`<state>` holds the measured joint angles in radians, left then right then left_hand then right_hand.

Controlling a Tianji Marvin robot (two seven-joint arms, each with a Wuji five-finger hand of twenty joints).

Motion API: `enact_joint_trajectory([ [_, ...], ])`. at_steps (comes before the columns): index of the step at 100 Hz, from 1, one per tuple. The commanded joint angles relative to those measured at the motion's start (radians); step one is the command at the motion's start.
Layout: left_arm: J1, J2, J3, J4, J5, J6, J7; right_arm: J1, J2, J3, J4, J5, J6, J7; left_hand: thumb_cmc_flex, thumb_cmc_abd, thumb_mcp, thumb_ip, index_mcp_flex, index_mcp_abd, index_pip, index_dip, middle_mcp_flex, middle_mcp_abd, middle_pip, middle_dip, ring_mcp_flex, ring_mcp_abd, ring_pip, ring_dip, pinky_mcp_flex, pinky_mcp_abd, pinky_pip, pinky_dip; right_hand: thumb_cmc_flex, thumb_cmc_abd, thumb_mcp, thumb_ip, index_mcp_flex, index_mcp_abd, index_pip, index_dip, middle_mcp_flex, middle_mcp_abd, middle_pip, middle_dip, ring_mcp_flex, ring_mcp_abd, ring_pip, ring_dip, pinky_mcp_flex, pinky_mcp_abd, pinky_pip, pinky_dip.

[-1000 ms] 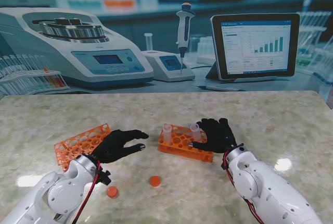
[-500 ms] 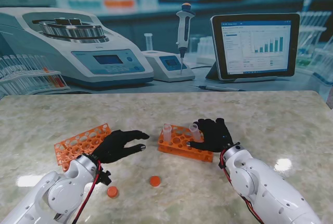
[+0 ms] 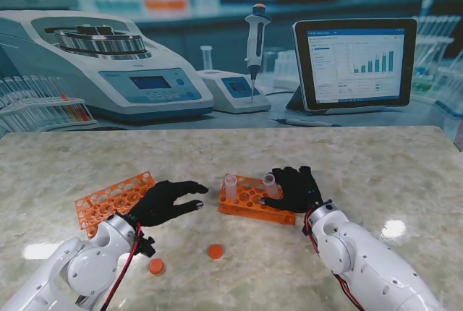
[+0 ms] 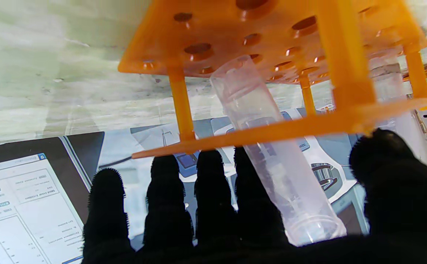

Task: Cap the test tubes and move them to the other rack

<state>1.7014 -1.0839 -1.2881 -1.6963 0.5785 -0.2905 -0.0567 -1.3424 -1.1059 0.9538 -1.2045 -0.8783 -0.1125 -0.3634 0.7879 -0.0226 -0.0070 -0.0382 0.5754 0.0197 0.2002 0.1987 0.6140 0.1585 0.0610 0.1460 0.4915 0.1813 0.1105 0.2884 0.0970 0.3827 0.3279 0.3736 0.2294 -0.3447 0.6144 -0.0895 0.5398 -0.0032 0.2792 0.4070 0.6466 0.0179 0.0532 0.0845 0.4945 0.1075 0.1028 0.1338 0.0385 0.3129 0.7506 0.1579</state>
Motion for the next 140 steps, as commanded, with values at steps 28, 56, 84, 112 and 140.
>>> enact_joint_trajectory([
  [28, 0.000, 0.002, 0.003, -0.001, -0.003, 0.005, -0.007, 0.003, -0.012, -0.019, 0.022, 0.005, 0.000, -0.021, -0.017, 0.039, -0.018, 0.017, 0.014, -0.026, 0.012, 0.010, -0.011, -0.018, -0.003, -0.007, 0.007, -0.009, -0.002, 0.012, -0.012, -0.003, -0.016, -0.011, 0.151, 0.007, -0.045, -0.025, 0.028, -0.132, 0.100, -0.016, 0.073, -0.112, -0.018, -0.009, 0.057, -0.053, -0.022, -0.021, 0.001, -0.002, 0.030, -0.037],
  [56, -0.002, 0.002, 0.005, 0.000, -0.003, 0.007, -0.007, 0.009, -0.020, -0.023, 0.034, 0.017, 0.008, -0.047, -0.017, 0.039, -0.018, 0.017, 0.014, -0.028, 0.012, 0.010, -0.010, -0.019, -0.003, -0.007, 0.008, -0.009, -0.002, 0.012, -0.012, -0.003, -0.016, -0.011, 0.289, 0.124, -0.099, -0.019, 0.075, -0.183, 0.171, -0.041, 0.130, -0.148, -0.011, -0.006, 0.086, -0.070, -0.018, -0.023, 0.008, -0.010, 0.038, -0.045],
  [84, -0.003, 0.002, 0.005, 0.002, -0.004, 0.007, -0.007, 0.011, -0.026, -0.025, 0.042, 0.031, 0.009, -0.057, -0.017, 0.038, -0.019, 0.017, 0.015, -0.026, 0.012, 0.010, -0.010, -0.018, -0.003, -0.007, 0.008, -0.007, -0.002, 0.012, -0.012, -0.003, -0.016, -0.011, 0.513, 0.235, -0.322, -0.053, 0.052, -0.214, 0.368, -0.251, 0.159, -0.155, -0.011, -0.005, 0.100, -0.073, -0.017, -0.022, 0.010, -0.014, 0.038, -0.049],
  [112, -0.005, 0.002, 0.006, 0.004, -0.005, 0.006, -0.006, 0.010, -0.031, -0.017, 0.047, 0.030, -0.003, -0.098, -0.017, 0.038, -0.019, 0.017, 0.015, -0.026, 0.013, 0.011, -0.011, -0.018, -0.003, -0.007, 0.008, -0.006, -0.002, 0.012, -0.012, -0.004, -0.017, -0.011, 0.515, 0.254, -0.330, -0.058, 0.046, -0.238, 0.380, -0.260, 0.168, -0.149, -0.011, -0.005, 0.116, -0.075, -0.012, -0.020, 0.012, -0.014, 0.037, -0.049],
  [140, -0.006, 0.002, 0.007, 0.006, -0.005, 0.006, -0.006, -0.009, -0.031, 0.010, 0.021, 0.022, -0.015, -0.111, -0.017, 0.038, -0.019, 0.017, 0.015, -0.028, 0.013, 0.011, -0.011, -0.019, -0.003, -0.007, 0.008, -0.007, -0.002, 0.012, -0.011, -0.003, -0.016, -0.011, 0.509, 0.254, -0.336, -0.058, 0.043, -0.254, 0.396, -0.273, 0.178, -0.147, -0.006, -0.003, 0.127, -0.076, -0.009, -0.017, 0.019, -0.014, 0.038, -0.049],
])
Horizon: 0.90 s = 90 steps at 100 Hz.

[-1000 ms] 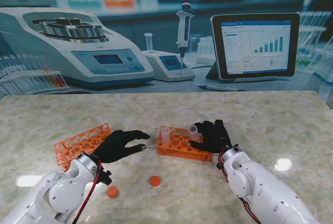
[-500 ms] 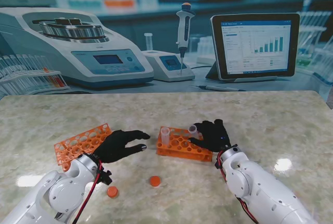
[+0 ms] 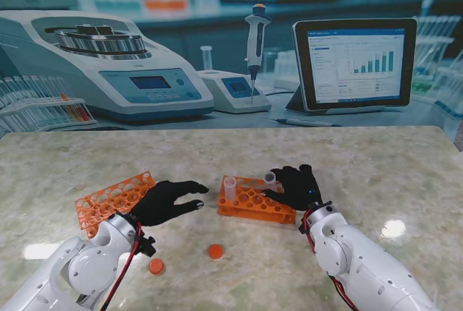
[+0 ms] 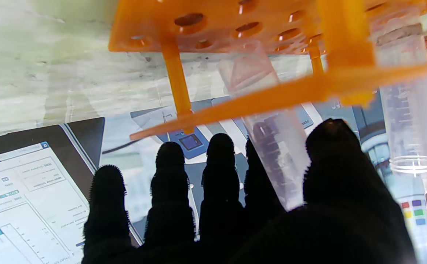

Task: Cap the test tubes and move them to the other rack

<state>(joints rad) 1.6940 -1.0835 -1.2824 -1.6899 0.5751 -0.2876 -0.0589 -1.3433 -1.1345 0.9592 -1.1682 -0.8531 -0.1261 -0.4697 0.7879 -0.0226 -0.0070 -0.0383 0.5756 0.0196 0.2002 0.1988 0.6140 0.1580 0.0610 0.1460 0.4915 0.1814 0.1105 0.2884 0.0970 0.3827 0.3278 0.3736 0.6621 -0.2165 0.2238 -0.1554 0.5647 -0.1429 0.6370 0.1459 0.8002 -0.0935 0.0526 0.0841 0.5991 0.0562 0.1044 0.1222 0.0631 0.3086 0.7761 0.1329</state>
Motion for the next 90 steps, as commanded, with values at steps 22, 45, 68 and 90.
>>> enact_joint_trajectory([
  [22, 0.001, 0.001, 0.000, 0.000, -0.002, 0.002, -0.004, -0.027, 0.001, 0.033, -0.055, -0.011, -0.013, 0.002, -0.016, 0.038, -0.019, 0.017, 0.015, -0.026, 0.013, 0.011, -0.010, -0.015, -0.003, -0.007, 0.009, -0.008, -0.001, 0.012, -0.012, -0.005, -0.016, -0.011, 0.075, 0.127, 0.049, 0.009, 0.020, -0.123, 0.046, -0.018, 0.033, -0.036, 0.002, 0.001, 0.027, -0.026, -0.010, -0.003, -0.001, -0.009, 0.015, -0.023],
  [45, 0.002, 0.001, -0.002, 0.000, -0.002, -0.002, -0.003, -0.056, 0.007, 0.065, -0.110, -0.032, -0.022, 0.011, -0.016, 0.038, -0.019, 0.017, 0.015, -0.026, 0.012, 0.010, -0.010, -0.019, -0.003, -0.007, 0.009, -0.007, -0.001, 0.012, -0.012, -0.004, -0.016, -0.011, 0.072, 0.132, 0.043, 0.008, 0.031, -0.137, 0.058, -0.019, 0.053, -0.042, 0.016, 0.008, 0.040, -0.015, -0.004, 0.002, 0.002, -0.005, 0.017, -0.021],
  [68, 0.003, 0.001, -0.004, -0.001, -0.003, -0.005, -0.002, -0.095, 0.014, 0.103, -0.177, -0.062, -0.039, 0.016, -0.016, 0.038, -0.019, 0.017, 0.016, -0.026, 0.013, 0.011, -0.008, -0.018, -0.002, -0.006, 0.011, -0.008, -0.001, 0.012, -0.011, -0.004, -0.015, -0.011, 0.075, 0.128, 0.045, 0.008, 0.046, -0.147, 0.074, -0.012, 0.077, -0.048, 0.031, 0.015, 0.056, -0.016, 0.002, 0.009, 0.008, -0.004, 0.018, -0.020],
  [90, 0.003, 0.001, -0.003, -0.001, -0.004, -0.008, -0.003, -0.141, 0.015, 0.140, -0.244, -0.083, -0.061, -0.003, -0.015, 0.038, -0.018, 0.017, 0.017, -0.026, 0.013, 0.011, -0.009, -0.019, -0.002, -0.006, 0.013, -0.010, 0.000, 0.013, -0.010, -0.004, -0.015, -0.010, 0.040, 0.062, 0.167, -0.023, 0.145, -0.119, 0.102, 0.051, 0.178, -0.002, 0.071, 0.034, 0.138, 0.037, 0.030, 0.039, 0.039, 0.008, 0.045, 0.001],
])
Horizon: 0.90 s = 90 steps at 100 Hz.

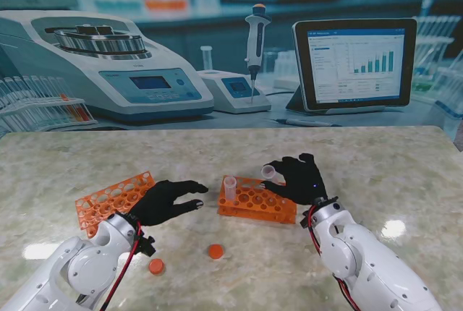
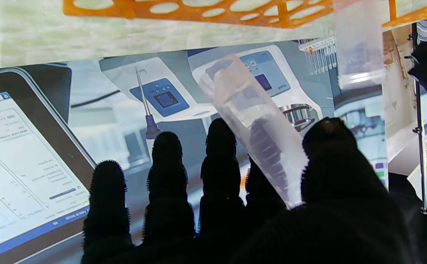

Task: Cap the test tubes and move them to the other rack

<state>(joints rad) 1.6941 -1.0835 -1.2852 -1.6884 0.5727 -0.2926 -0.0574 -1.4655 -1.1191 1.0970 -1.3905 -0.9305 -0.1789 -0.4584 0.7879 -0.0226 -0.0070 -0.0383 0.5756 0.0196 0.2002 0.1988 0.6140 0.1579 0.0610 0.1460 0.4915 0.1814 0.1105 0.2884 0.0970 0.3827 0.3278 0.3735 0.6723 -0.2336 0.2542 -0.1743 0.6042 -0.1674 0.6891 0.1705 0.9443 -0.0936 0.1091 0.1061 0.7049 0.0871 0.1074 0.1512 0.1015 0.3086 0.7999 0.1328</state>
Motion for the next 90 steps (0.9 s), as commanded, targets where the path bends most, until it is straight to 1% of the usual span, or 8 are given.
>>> enact_joint_trajectory([
  [1, 0.003, 0.001, 0.000, -0.003, -0.002, -0.003, -0.004, -0.020, 0.000, 0.003, -0.024, -0.008, -0.009, -0.016, -0.016, 0.038, -0.018, 0.017, 0.017, -0.022, 0.013, 0.011, -0.008, -0.019, -0.002, -0.006, 0.012, -0.008, 0.000, 0.013, -0.010, -0.004, -0.014, -0.010, 0.030, 0.077, 0.137, -0.005, 0.110, -0.098, 0.053, 0.029, 0.038, -0.002, 0.015, 0.012, 0.035, 0.004, 0.028, 0.010, 0.002, 0.008, 0.022, 0.001],
  [22, 0.003, 0.001, 0.000, -0.003, -0.002, -0.004, -0.004, -0.052, 0.001, 0.027, -0.066, -0.032, -0.029, -0.046, -0.015, 0.038, -0.018, 0.017, 0.018, -0.027, 0.013, 0.011, -0.008, -0.018, -0.002, -0.006, 0.011, -0.006, -0.001, 0.013, -0.010, -0.003, -0.014, -0.010, 0.005, 0.019, 0.235, -0.029, 0.184, -0.151, 0.127, 0.110, 0.113, 0.007, 0.049, 0.025, 0.108, -0.019, 0.047, 0.019, 0.025, 0.005, 0.035, 0.011],
  [35, 0.002, 0.001, 0.001, -0.003, -0.002, -0.004, -0.004, -0.076, -0.004, 0.041, -0.095, -0.018, -0.048, -0.052, -0.016, 0.039, -0.019, 0.017, 0.017, -0.030, 0.014, 0.011, -0.007, -0.017, -0.002, -0.006, 0.012, -0.008, 0.000, 0.013, -0.010, -0.004, -0.014, -0.010, 0.000, -0.039, 0.299, -0.042, 0.218, -0.165, 0.180, 0.144, 0.172, 0.012, 0.097, 0.066, 0.155, -0.026, 0.062, 0.033, 0.044, 0.007, 0.042, 0.017],
  [41, 0.002, 0.001, 0.001, -0.002, -0.003, -0.004, -0.005, -0.090, -0.007, 0.049, -0.112, -0.005, -0.056, -0.050, -0.015, 0.038, -0.019, 0.017, 0.017, -0.028, 0.014, 0.011, -0.007, -0.017, -0.002, -0.006, 0.012, -0.007, -0.001, 0.013, -0.010, -0.003, -0.014, -0.010, 0.000, -0.036, 0.333, -0.045, 0.242, -0.153, 0.189, 0.175, 0.205, 0.024, 0.120, 0.105, 0.182, -0.037, 0.074, 0.047, 0.051, 0.009, 0.045, 0.020],
  [50, 0.001, 0.001, 0.002, -0.002, -0.003, -0.004, -0.006, -0.109, -0.009, 0.060, -0.135, 0.008, -0.063, -0.044, -0.015, 0.039, -0.018, 0.017, 0.017, -0.026, 0.013, 0.011, -0.007, -0.016, -0.002, -0.006, 0.012, -0.006, 0.000, 0.013, -0.011, -0.003, -0.014, -0.010, -0.005, -0.007, 0.378, -0.040, 0.267, -0.128, 0.156, 0.312, 0.248, 0.060, 0.148, 0.178, 0.229, -0.041, 0.091, 0.073, 0.071, 0.001, 0.048, 0.026],
  [58, 0.001, 0.001, 0.002, -0.002, -0.003, -0.004, -0.007, -0.124, -0.010, 0.069, -0.154, 0.015, -0.072, -0.040, -0.015, 0.039, -0.019, 0.017, 0.018, -0.025, 0.014, 0.011, -0.007, -0.016, -0.002, -0.006, 0.012, -0.007, -0.001, 0.013, -0.010, -0.003, -0.014, -0.010, 0.007, 0.011, 0.391, -0.036, 0.277, -0.104, 0.133, 0.393, 0.282, 0.079, 0.176, 0.230, 0.272, -0.038, 0.114, 0.095, 0.095, -0.007, 0.054, 0.030],
  [79, 0.001, 0.001, 0.002, -0.002, -0.003, -0.004, -0.007, -0.162, -0.016, 0.089, -0.201, 0.050, -0.098, -0.020, -0.015, 0.039, -0.019, 0.017, 0.019, -0.027, 0.015, 0.012, -0.007, -0.017, -0.002, -0.006, 0.012, -0.006, -0.001, 0.013, -0.010, -0.002, -0.013, -0.010, 0.051, 0.032, 0.390, -0.027, 0.279, -0.044, 0.135, 0.513, 0.334, 0.086, 0.268, 0.359, 0.320, -0.030, 0.157, 0.157, 0.096, -0.029, 0.029, 0.019],
  [90, -0.001, 0.002, 0.003, -0.001, -0.004, -0.004, -0.011, -0.180, -0.018, 0.100, -0.224, 0.080, -0.110, 0.005, -0.015, 0.040, -0.018, 0.017, 0.019, -0.028, 0.015, 0.012, -0.006, -0.019, -0.002, -0.006, 0.012, -0.008, 0.000, 0.013, -0.009, -0.002, -0.012, -0.010, 0.066, 0.026, 0.390, -0.026, 0.277, -0.031, 0.137, 0.545, 0.349, 0.094, 0.310, 0.417, 0.353, -0.021, 0.188, 0.190, 0.137, -0.018, 0.037, 0.020],
])
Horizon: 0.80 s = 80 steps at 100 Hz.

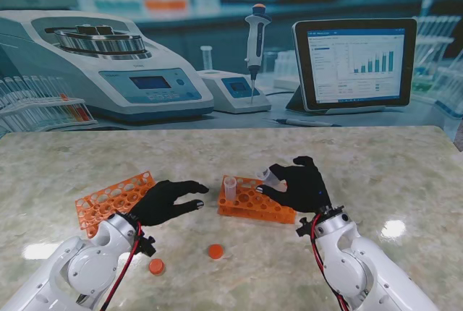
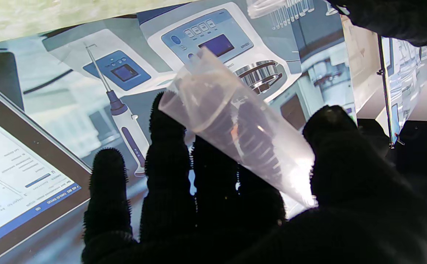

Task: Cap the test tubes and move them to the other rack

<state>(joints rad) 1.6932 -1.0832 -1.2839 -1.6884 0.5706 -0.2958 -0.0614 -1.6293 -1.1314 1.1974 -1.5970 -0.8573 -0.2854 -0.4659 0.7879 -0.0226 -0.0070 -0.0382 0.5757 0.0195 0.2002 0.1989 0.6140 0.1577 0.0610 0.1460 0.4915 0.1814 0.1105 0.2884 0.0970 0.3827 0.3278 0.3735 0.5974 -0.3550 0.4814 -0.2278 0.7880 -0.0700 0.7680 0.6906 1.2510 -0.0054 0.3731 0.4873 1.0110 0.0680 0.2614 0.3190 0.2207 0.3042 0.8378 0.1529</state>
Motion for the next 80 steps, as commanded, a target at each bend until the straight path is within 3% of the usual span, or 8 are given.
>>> enact_joint_trajectory([
  [1, 0.000, 0.002, 0.001, -0.001, -0.002, -0.001, -0.007, -0.018, -0.006, 0.001, -0.019, 0.010, -0.005, 0.015, -0.015, 0.040, -0.019, 0.017, 0.019, -0.030, 0.015, 0.012, -0.007, -0.018, -0.002, -0.006, 0.013, -0.009, 0.000, 0.013, -0.010, -0.002, -0.013, -0.010, 0.142, 0.146, 0.163, 0.028, 0.093, -0.126, 0.058, 0.026, 0.045, 0.006, 0.049, 0.039, 0.051, 0.000, 0.037, 0.025, 0.027, -0.011, 0.003, 0.002],
  [28, -0.002, 0.002, 0.005, -0.001, -0.004, -0.001, -0.010, -0.044, -0.011, 0.023, -0.054, 0.138, -0.044, 0.126, -0.014, 0.040, -0.019, 0.017, 0.020, -0.027, 0.015, 0.012, -0.007, -0.018, -0.002, -0.006, 0.012, -0.007, 0.000, 0.013, -0.007, -0.001, -0.009, -0.008, 0.200, 0.099, 0.176, 0.030, 0.047, -0.110, 0.079, 0.001, 0.039, 0.033, 0.165, 0.193, 0.149, 0.022, 0.149, 0.146, 0.436, -0.031, 0.192, 0.026],
  [44, -0.002, 0.003, 0.005, -0.001, -0.004, -0.001, -0.011, -0.051, -0.009, 0.027, -0.064, 0.175, -0.055, 0.164, -0.013, 0.039, -0.019, 0.017, 0.020, -0.026, 0.015, 0.012, -0.006, -0.016, -0.002, -0.006, 0.014, -0.007, 0.000, 0.013, -0.008, 0.000, -0.008, -0.008, 0.219, 0.079, 0.194, 0.029, 0.022, -0.121, 0.098, -0.023, 0.032, 0.022, 0.204, 0.245, 0.216, 0.024, 0.208, 0.196, 0.585, -0.067, 0.330, 0.045],
  [56, -0.005, 0.003, 0.006, 0.001, -0.005, -0.002, -0.013, -0.052, -0.011, 0.027, -0.062, 0.186, -0.072, 0.163, -0.013, 0.040, -0.018, 0.017, 0.020, -0.027, 0.015, 0.012, -0.006, -0.018, -0.002, -0.005, 0.014, -0.006, 0.000, 0.013, -0.007, 0.000, -0.007, -0.007, 0.221, 0.074, 0.200, 0.028, 0.017, -0.129, 0.103, -0.030, 0.033, 0.000, 0.240, 0.293, 0.286, 0.014, 0.302, 0.259, 0.688, -0.093, 0.442, 0.096],
  [63, -0.006, 0.003, 0.007, 0.001, -0.005, -0.001, -0.013, -0.053, -0.013, 0.028, -0.060, 0.196, -0.084, 0.160, -0.013, 0.040, -0.019, 0.017, 0.019, -0.027, 0.015, 0.012, -0.006, -0.016, -0.002, -0.005, 0.014, -0.007, 0.001, 0.014, -0.007, 0.000, -0.007, -0.007, 0.224, 0.078, 0.194, 0.029, 0.012, -0.132, 0.103, -0.029, 0.029, -0.011, 0.256, 0.325, 0.293, -0.018, 0.445, 0.343, 0.723, -0.105, 0.493, 0.159],
  [75, -0.004, 0.003, 0.007, -0.001, -0.005, -0.001, -0.013, -0.057, -0.015, 0.033, -0.059, 0.214, -0.113, 0.162, -0.012, 0.040, -0.018, 0.017, 0.020, -0.027, 0.015, 0.012, -0.004, -0.016, -0.001, -0.005, 0.015, -0.006, 0.002, 0.015, -0.006, 0.001, -0.006, -0.007, 0.232, 0.095, 0.165, 0.034, 0.002, -0.132, 0.099, -0.022, 0.004, -0.027, 0.317, 0.397, 0.300, -0.065, 0.680, 0.451, 0.761, -0.126, 0.594, 0.332],
  [80, -0.004, 0.003, 0.007, -0.002, -0.005, 0.000, -0.013, -0.058, -0.015, 0.035, -0.057, 0.222, -0.129, 0.166, -0.013, 0.041, -0.019, 0.017, 0.019, -0.028, 0.015, 0.012, -0.005, -0.016, -0.002, -0.005, 0.015, -0.006, 0.002, 0.015, -0.007, -0.001, -0.005, -0.007, 0.237, 0.105, 0.143, 0.037, -0.008, -0.129, 0.100, -0.020, -0.006, -0.044, 0.349, 0.432, 0.306, -0.133, 0.833, 0.514, 0.811, -0.161, 0.663, 0.420],
])
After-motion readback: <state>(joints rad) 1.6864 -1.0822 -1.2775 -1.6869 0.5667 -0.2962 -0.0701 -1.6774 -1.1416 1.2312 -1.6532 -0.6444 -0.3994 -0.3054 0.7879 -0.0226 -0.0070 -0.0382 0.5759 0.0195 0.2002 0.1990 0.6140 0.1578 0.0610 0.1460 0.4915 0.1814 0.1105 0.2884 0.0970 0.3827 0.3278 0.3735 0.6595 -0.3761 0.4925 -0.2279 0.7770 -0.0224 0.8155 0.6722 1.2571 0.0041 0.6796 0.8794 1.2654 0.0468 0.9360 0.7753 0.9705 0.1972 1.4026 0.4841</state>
